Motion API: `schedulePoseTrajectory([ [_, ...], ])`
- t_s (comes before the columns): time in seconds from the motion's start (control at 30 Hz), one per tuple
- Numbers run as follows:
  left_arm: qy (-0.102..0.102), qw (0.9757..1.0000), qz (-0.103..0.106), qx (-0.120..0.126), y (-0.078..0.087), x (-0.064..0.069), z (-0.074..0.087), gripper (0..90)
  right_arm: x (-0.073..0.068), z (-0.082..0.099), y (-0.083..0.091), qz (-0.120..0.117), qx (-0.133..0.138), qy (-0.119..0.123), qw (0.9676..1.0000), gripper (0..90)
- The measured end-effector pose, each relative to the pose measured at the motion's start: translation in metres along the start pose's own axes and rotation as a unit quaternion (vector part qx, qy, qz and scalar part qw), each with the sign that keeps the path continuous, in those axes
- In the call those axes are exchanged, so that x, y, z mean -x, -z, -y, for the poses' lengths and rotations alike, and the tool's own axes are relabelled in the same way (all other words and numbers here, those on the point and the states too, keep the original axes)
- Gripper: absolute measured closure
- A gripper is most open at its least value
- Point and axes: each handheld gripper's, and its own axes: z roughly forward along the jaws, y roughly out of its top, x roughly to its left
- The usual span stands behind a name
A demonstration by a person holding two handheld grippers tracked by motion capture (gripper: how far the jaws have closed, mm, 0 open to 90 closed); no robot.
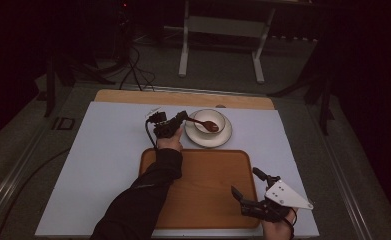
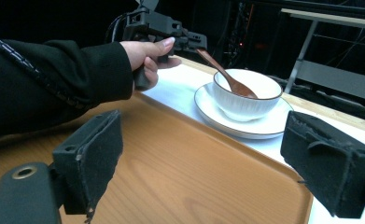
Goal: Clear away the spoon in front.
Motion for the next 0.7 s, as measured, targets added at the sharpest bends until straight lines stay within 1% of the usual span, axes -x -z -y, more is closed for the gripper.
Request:
schedulePoseTrajectory([
  [0.07,-0.003,1.0000,0.004,0.001,0.000,0.001,-0.001,83.0,0.000,0.000,0.000,0.000,0.001,0.001,1.0000,12.8],
  [0.2,-0.002,0.9999,0.013,0.006,0.001,0.006,-0.006,83.1,0.001,0.000,0.001,0.001,0.002,-0.001,1.0000,12.8],
  [0.23,-0.014,0.9997,0.014,0.011,0.003,0.008,-0.010,83.2,0.001,0.000,0.001,0.001,0.003,-0.002,1.0000,12.8],
  [0.27,-0.014,0.9997,0.014,0.011,0.003,0.008,-0.010,83.3,0.001,0.000,0.001,0.001,0.003,-0.002,1.0000,12.8],
  [0.3,-0.018,0.9997,0.015,0.010,0.005,0.008,-0.013,83.3,0.001,0.000,0.001,0.001,0.003,-0.002,1.0000,12.8],
  [0.33,-0.029,0.9995,0.012,0.007,0.008,0.010,-0.018,83.2,0.001,0.000,0.001,0.001,0.003,-0.003,1.0000,12.8],
  [0.43,-0.035,0.9992,0.013,0.009,0.011,0.012,-0.023,83.3,0.001,0.000,0.000,0.001,0.002,-0.003,1.0000,12.8],
  [0.47,-0.045,0.9988,0.020,0.006,0.015,0.013,-0.028,83.3,0.001,0.000,0.000,0.001,0.002,-0.002,1.0000,12.8],
  [0.5,-0.045,0.9988,0.020,0.006,0.015,0.013,-0.028,83.3,0.001,0.000,0.000,0.001,0.003,-0.002,1.0000,12.8],
  [0.53,-0.051,0.9984,0.024,0.005,0.019,0.016,-0.034,83.3,0.001,0.000,0.000,0.001,0.003,-0.002,1.0000,12.8],
  [0.6,-0.053,0.9982,0.027,0.004,0.022,0.017,-0.036,83.4,0.000,0.000,0.000,0.002,0.002,-0.002,1.0000,12.8],
  [0.63,-0.057,0.9980,0.027,0.003,0.024,0.018,-0.039,83.4,0.000,0.000,0.000,0.002,0.002,-0.002,1.0000,12.8],
  [0.67,-0.065,0.9973,0.033,-0.002,0.029,0.021,-0.045,83.4,0.000,0.000,0.000,0.003,0.001,-0.003,1.0000,12.8],
  [0.7,-0.065,0.9973,0.033,-0.002,0.029,0.021,-0.045,83.4,0.000,0.000,0.000,0.003,0.002,-0.003,1.0000,12.8],
])
